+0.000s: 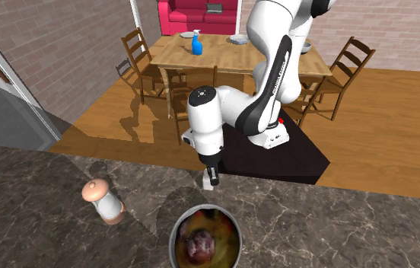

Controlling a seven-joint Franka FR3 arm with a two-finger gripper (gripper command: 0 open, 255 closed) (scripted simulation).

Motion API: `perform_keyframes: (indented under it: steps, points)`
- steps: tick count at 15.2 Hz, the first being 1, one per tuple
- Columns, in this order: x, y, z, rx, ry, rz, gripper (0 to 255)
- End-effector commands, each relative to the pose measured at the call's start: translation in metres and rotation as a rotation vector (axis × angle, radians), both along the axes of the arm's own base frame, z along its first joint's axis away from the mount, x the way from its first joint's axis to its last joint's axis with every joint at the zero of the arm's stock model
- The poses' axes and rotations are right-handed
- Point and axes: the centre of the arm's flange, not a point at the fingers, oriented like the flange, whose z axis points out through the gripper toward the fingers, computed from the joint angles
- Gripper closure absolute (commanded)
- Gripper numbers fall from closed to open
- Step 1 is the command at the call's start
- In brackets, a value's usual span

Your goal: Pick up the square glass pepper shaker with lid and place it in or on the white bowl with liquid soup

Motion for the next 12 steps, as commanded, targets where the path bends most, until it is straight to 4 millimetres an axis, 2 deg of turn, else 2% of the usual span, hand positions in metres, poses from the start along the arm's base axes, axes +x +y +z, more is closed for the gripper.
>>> perform_keyframes:
  steps: [1, 12]
  points:
    - [-0.001, -0.001, 0.010, 0.000, 0.000, 0.000, 255]
    - [-0.001, -0.001, 0.068, 0.000, 0.000, 0.000, 255]
